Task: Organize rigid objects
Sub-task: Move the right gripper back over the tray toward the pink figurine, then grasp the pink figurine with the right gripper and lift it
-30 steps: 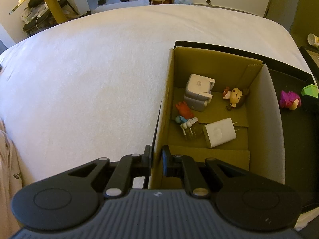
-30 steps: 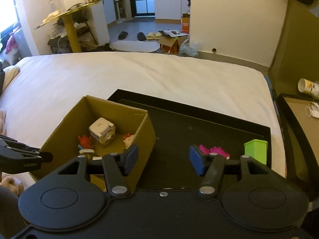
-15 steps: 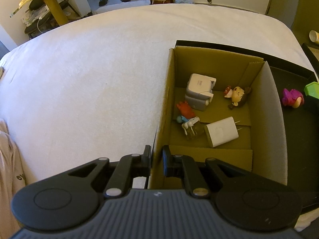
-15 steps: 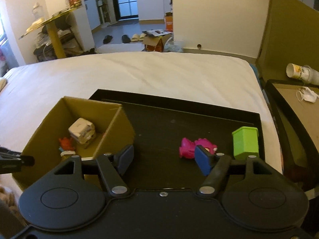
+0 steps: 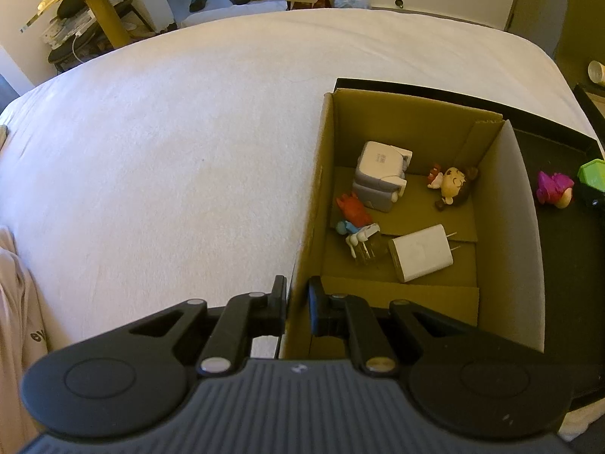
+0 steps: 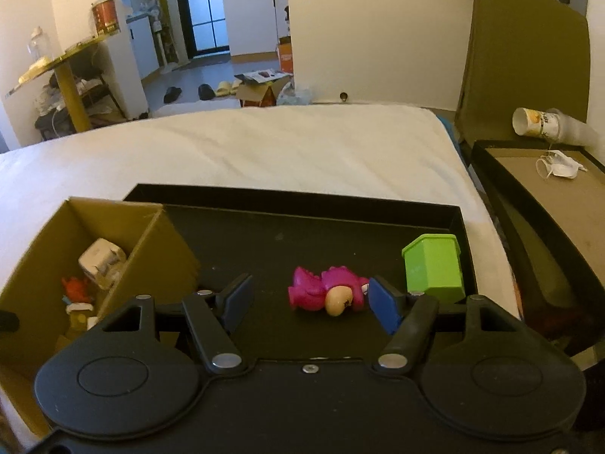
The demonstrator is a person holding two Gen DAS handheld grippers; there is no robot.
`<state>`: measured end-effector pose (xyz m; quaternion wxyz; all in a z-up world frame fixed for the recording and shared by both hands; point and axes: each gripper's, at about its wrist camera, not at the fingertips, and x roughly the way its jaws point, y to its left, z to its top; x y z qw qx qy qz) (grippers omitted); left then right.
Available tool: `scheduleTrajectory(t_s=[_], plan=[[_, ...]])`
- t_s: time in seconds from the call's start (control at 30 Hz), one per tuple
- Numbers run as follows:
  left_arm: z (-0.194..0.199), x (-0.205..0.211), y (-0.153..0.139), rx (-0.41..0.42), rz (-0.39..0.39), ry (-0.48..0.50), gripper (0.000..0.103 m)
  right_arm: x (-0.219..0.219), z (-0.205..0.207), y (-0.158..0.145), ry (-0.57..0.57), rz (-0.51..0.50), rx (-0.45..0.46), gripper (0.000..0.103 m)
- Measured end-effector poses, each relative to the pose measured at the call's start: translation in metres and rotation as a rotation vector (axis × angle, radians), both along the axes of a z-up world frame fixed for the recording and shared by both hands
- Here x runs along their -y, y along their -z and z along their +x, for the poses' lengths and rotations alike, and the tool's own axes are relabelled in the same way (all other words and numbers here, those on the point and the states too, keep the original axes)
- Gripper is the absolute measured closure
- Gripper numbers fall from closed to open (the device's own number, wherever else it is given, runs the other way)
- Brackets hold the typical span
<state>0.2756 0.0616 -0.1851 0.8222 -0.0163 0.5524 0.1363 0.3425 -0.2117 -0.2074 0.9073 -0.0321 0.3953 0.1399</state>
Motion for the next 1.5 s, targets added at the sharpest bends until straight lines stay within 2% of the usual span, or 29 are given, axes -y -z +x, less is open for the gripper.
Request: scheduleTrajectory(t_s=[0.17,0.3,0.67,0.73,0.8,0.87,1.23,1.5], plan=[[0.000,0.000,0.000,0.000,0.000,-0.001,0.092,-0.006,0.012,0.012,-0.013,-0.021,-0.012,0.019],[0.000,-0.001,-0.001,0.001,0.002,-0.001,0.092,-0.011,0.022,0.022,-0.041,-0.045,-0.031,0.019],[0.000,-0.002,0.000,0.001,0.007,-0.003,0.092,-0.020,0.048,0.039,-0.077,-0.122,-0.081,0.021],[0.000,-0.002,-0.001,0.001,0.009,-0.002,0.092,-0.021,0.049,0.040,-0.080,-0.128,-0.090,0.025],[0.000,-0.003,-0.001,0.002,0.008,-0.002,0.092,-0.022,0.051,0.042,-0.082,-0.137,-0.112,0.034],[-0.001,-0.002,-0.001,0.002,0.006,-0.004,0.092,-0.021,0.052,0.041,-0.087,-0.141,-0.116,0.036],[-0.001,-0.004,-0.002,0.007,-0.006,-0.008,0.092,-0.020,0.026,0.026,-0.099,-0.135,-0.111,0.036],[-0.004,-0.004,-0.005,0.017,-0.021,0.001,0.093,-0.026,0.006,-0.001,-0.115,-0.105,-0.085,0.036]])
